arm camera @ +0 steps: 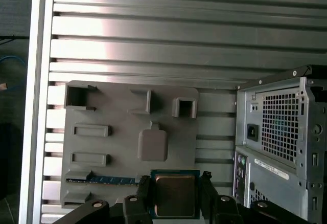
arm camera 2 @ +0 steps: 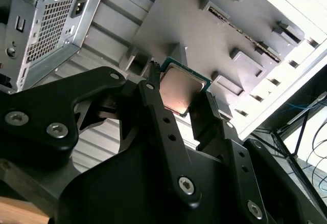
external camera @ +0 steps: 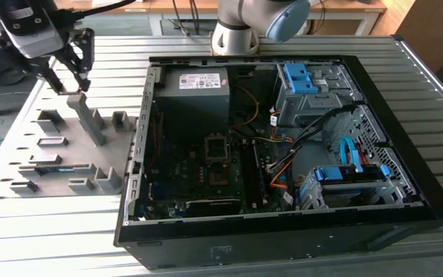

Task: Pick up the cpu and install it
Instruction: 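Pick up the cpu and move it towards the insertion slot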

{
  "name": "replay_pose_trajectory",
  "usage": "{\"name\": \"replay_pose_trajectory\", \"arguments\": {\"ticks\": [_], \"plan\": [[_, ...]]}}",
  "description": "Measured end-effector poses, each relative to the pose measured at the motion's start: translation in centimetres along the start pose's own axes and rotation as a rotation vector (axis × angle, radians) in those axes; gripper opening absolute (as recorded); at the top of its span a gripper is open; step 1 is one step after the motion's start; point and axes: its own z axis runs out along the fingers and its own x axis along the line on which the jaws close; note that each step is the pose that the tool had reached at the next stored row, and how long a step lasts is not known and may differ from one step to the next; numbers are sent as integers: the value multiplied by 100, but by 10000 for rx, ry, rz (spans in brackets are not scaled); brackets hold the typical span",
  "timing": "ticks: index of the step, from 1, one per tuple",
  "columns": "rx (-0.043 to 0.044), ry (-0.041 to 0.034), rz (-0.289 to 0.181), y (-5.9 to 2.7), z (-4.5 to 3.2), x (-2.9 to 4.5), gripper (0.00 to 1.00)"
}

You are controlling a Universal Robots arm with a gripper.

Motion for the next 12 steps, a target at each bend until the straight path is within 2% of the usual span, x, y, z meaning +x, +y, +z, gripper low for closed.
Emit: {"name": "replay_pose_trajectory", "arguments": {"ticks": [12], "plan": [[0, 14, 0, -13, 19, -460, 47]]}}
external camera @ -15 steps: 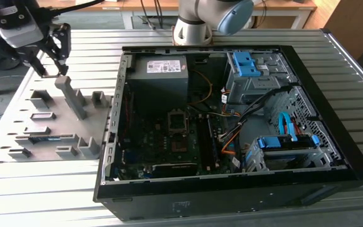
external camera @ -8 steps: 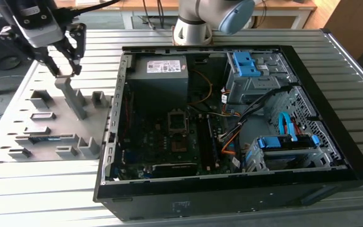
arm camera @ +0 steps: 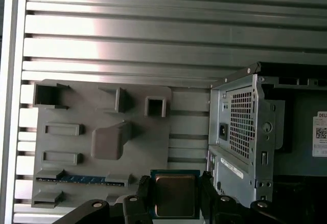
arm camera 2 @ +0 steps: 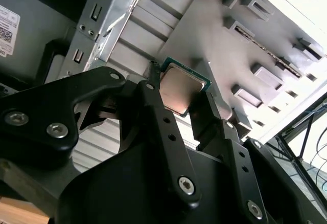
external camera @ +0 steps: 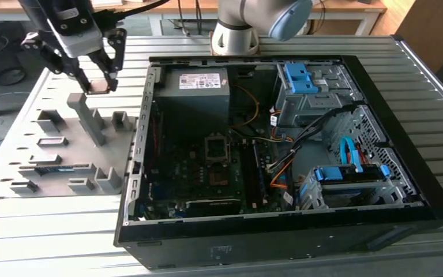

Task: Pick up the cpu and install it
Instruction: 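Pick up the cpu and move it towards the insertion slot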

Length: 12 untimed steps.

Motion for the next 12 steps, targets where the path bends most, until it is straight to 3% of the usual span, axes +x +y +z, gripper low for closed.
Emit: {"name": "replay_pose_trajectory", "arguments": {"ticks": [12], "plan": [[-2, 16, 0, -13, 20, -441, 47]]}}
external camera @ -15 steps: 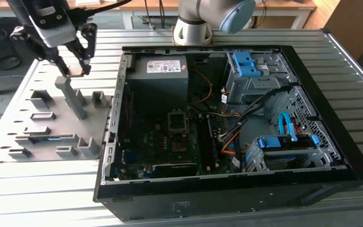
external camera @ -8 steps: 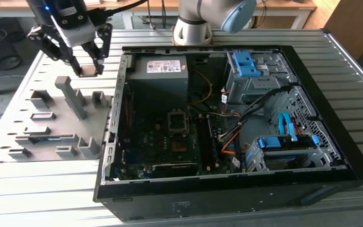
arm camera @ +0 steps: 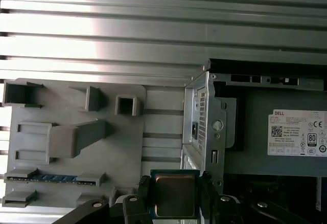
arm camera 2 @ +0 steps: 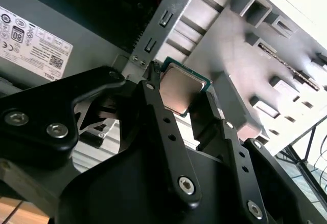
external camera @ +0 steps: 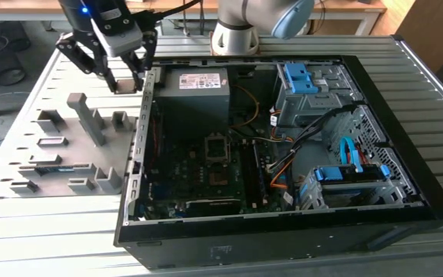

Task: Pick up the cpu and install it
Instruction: 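Pick up the cpu and move it towards the insertion slot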

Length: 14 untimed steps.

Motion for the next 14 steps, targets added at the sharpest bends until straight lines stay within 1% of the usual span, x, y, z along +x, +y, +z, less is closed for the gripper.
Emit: {"name": "replay_pose_trajectory", "arguments": {"ticks": [5, 14], "plan": [[1, 6, 0, -5, 7, -179, 47], [1, 13, 1, -14, 18, -473, 47]]}}
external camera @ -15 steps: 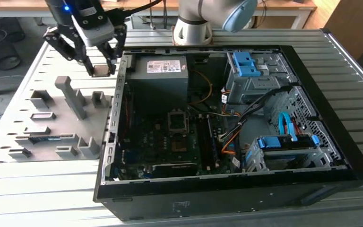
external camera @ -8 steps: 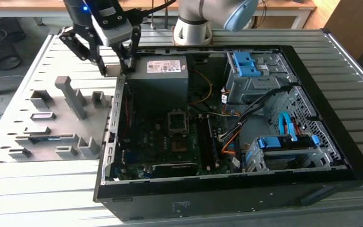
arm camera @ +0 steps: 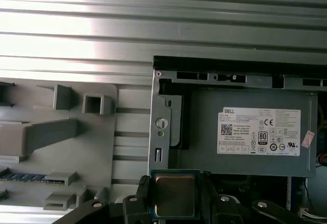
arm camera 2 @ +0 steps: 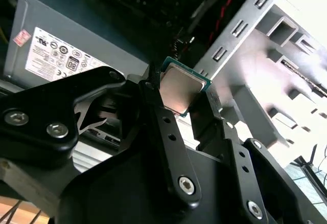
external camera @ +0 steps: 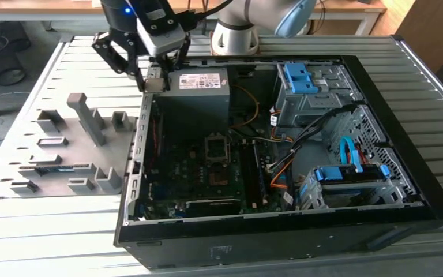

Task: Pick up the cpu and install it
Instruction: 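Pick up the cpu and move it towards the insertion slot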

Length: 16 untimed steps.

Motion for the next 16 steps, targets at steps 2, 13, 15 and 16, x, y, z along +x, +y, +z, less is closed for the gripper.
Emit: {"name": "replay_pose_trajectory", "arguments": {"ticks": [2, 13, 15, 16], "plan": [[0, 1, 0, -2, 2, -62, 47], [0, 14, 0, -13, 16, -460, 47], [1, 16, 1, -15, 17, -523, 47], [1, 17, 0, -16, 18, -555, 47]]}}
